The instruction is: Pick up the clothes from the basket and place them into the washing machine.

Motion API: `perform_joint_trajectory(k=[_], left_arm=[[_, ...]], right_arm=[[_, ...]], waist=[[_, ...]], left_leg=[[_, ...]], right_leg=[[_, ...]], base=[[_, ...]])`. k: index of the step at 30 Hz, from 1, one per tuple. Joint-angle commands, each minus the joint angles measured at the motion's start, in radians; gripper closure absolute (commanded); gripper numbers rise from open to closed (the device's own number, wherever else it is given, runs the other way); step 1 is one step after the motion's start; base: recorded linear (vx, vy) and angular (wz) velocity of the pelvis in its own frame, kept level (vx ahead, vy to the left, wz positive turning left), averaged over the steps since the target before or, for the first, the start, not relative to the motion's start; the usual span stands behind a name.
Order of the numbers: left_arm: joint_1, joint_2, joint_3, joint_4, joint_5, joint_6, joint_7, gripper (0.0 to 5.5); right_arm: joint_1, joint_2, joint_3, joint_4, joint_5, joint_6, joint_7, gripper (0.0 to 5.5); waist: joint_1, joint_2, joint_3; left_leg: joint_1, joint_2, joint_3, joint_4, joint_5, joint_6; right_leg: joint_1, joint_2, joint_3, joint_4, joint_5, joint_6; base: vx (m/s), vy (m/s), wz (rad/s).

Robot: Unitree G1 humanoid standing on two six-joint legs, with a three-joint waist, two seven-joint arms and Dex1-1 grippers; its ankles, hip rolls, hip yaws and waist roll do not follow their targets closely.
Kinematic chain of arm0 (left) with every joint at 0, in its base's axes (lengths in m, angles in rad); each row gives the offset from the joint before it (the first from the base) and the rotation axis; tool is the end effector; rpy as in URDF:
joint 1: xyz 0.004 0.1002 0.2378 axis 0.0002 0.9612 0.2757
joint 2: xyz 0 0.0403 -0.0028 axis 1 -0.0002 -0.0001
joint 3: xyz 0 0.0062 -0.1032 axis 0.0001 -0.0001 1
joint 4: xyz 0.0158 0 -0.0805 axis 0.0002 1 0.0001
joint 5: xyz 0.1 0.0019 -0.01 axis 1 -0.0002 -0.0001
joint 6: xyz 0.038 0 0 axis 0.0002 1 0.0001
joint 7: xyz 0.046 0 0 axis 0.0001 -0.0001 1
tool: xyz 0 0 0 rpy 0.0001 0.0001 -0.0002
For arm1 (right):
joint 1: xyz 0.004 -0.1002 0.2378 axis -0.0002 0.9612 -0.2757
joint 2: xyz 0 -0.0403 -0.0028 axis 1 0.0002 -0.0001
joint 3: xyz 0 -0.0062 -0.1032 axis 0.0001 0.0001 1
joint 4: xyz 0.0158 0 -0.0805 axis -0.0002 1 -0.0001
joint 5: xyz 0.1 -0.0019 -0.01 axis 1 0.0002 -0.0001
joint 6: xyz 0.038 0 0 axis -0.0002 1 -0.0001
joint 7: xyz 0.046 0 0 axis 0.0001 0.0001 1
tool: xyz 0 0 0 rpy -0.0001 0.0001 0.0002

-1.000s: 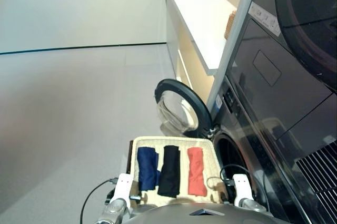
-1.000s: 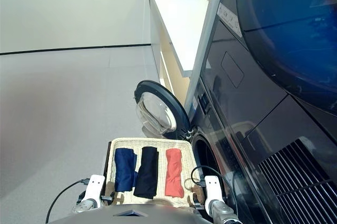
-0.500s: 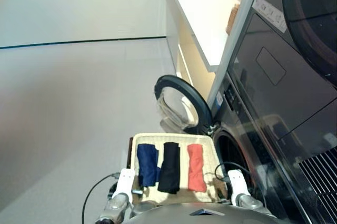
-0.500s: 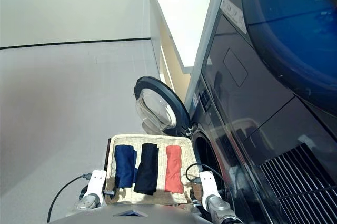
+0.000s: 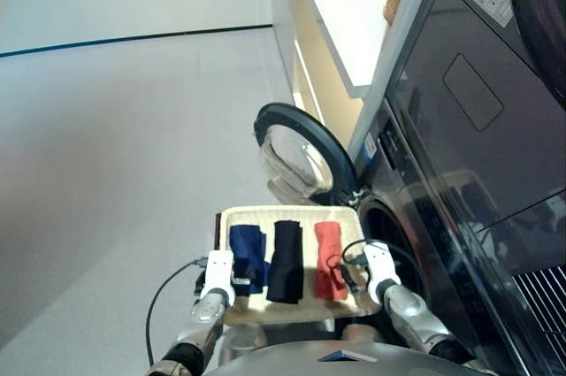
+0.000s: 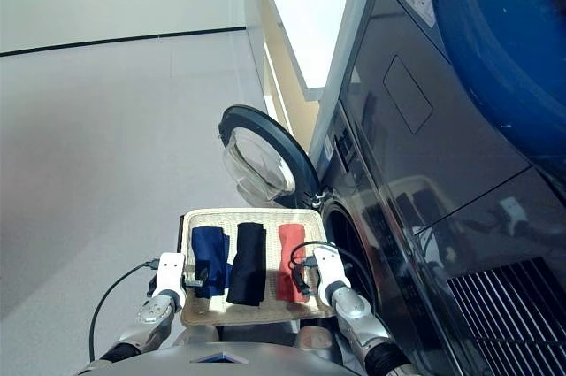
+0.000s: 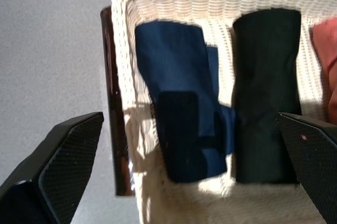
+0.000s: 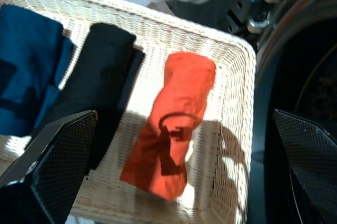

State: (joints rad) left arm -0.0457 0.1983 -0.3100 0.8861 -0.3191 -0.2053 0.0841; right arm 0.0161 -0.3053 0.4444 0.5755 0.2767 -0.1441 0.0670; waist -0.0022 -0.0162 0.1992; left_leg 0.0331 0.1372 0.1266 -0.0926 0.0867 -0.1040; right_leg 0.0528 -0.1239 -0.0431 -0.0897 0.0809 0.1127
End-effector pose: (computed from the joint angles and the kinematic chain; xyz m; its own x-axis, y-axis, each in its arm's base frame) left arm 0.1452 0.1746 -0.0846 0.7826 0.0292 -0.6218 0.0053 0.9985 0.0536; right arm 0.1522 -0.1676 -0.0595 0.8068 0.2706 -0.5252 -0.3309 0.9434 -0.0224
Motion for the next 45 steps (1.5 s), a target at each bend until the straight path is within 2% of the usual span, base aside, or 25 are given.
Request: perform_joint_trajectory(k=[1,5,6,7,11,18,22,30,35,45], left_arm=[[-0.17,-0.018,-0.07,-0.003,-0.039,-0.056,0.051,0.0],[-0.243,-0.014,-0.076,-0.035,-0.084,-0.065,0.103,0.0],[-0.244,-0.014,-0.076,-0.035,-0.084,-0.065,0.103,0.0],[-0.276,-0.007,-0.074,-0.059,-0.095,-0.063,0.129,0.0],[-0.349,-0.021,-0.073,-0.063,-0.138,-0.064,0.177,0.0],[-0.474,-0.021,-0.049,-0.075,-0.182,-0.069,0.264,0.0],[-0.538,-0.019,-0.03,-0.045,-0.201,-0.061,0.303,0.0],[-0.639,-0.021,0.023,0.057,-0.267,-0.048,0.361,0.0],[-0.679,-0.01,0.046,0.134,-0.29,-0.03,0.362,0.0],[-0.783,0.049,0.087,0.263,-0.308,0.001,0.343,0.0]], right_arm=[[-0.128,-0.047,-0.001,-0.169,0.065,-0.069,-0.025,0.0],[-0.187,-0.063,-0.001,-0.307,0.116,-0.1,-0.061,0.0],[-0.187,-0.063,-0.001,-0.307,0.116,-0.099,-0.061,0.0],[-0.206,-0.078,-0.005,-0.414,0.128,-0.116,-0.08,0.0],[-0.245,-0.097,-0.007,-0.532,0.097,-0.135,-0.126,0.0],[-0.335,-0.092,0.015,-0.689,0.092,-0.165,-0.18,0.0],[-0.381,-0.081,0.044,-0.736,0.076,-0.174,-0.204,0.0],[-0.417,-0.071,0.068,-0.752,0.077,-0.183,-0.238,0.0],[-0.426,-0.074,0.073,-0.752,0.084,-0.19,-0.247,0.0],[-0.429,-0.086,0.084,-0.783,0.152,-0.21,-0.223,0.0]], waist=[[-0.006,0.009,0.106],[-0.013,-0.006,0.177],[-0.013,-0.006,0.175],[-0.018,-0.01,0.2],[-0.029,-0.02,0.241],[-0.049,-0.03,0.321],[-0.058,-0.04,0.321],[-0.068,-0.046,0.321],[-0.075,-0.052,0.321],[-0.097,-0.073,0.321]], left_leg=[[-0.004,-0.036,0.047,0.093,-0.082,0.027],[-0.134,-0.012,0.031,0.244,-0.118,0.023],[-0.138,-0.012,0.031,0.248,-0.12,0.023],[-0.196,-0.001,0.015,0.316,-0.143,0.024],[-0.296,0.0,-0.015,0.422,-0.177,0.022],[-0.482,0.006,-0.034,0.55,-0.201,0.028],[-0.602,0.01,-0.041,0.606,-0.21,0.031],[-0.715,0.017,-0.045,0.643,-0.211,0.024],[-0.753,0.022,-0.051,0.662,-0.216,0.019],[-0.812,0.034,-0.054,0.692,-0.221,0.014]], right_leg=[[-0.073,-0.032,-0.014,0.136,-0.087,0.021],[-0.21,-0.013,0.012,0.291,-0.123,0.01],[-0.214,-0.013,0.012,0.294,-0.124,0.01],[-0.283,-0.004,0.023,0.391,-0.155,0.008],[-0.371,-0.005,0.03,0.496,-0.175,0.008],[-0.555,0.002,0.054,0.613,-0.188,-0.003],[-0.672,0.005,0.062,0.655,-0.191,-0.006],[-0.783,0.011,0.067,0.689,-0.199,-0.011],[-0.824,0.012,0.066,0.709,-0.205,-0.01],[-0.885,0.025,0.073,0.734,-0.208,-0.011]], base=[[-0.171,-0.028,-0.129],[-0.142,-0.035,-0.082],[-0.089,-0.021,0.026],[-0.059,-0.019,0.041],[-0.06,-0.019,0.021],[-0.115,0.0,0.047],[-0.077,0.002,-0.087],[0.0,0.0,0.0],[0.0,0.0,0.0],[0.0,0.0,0.0]])
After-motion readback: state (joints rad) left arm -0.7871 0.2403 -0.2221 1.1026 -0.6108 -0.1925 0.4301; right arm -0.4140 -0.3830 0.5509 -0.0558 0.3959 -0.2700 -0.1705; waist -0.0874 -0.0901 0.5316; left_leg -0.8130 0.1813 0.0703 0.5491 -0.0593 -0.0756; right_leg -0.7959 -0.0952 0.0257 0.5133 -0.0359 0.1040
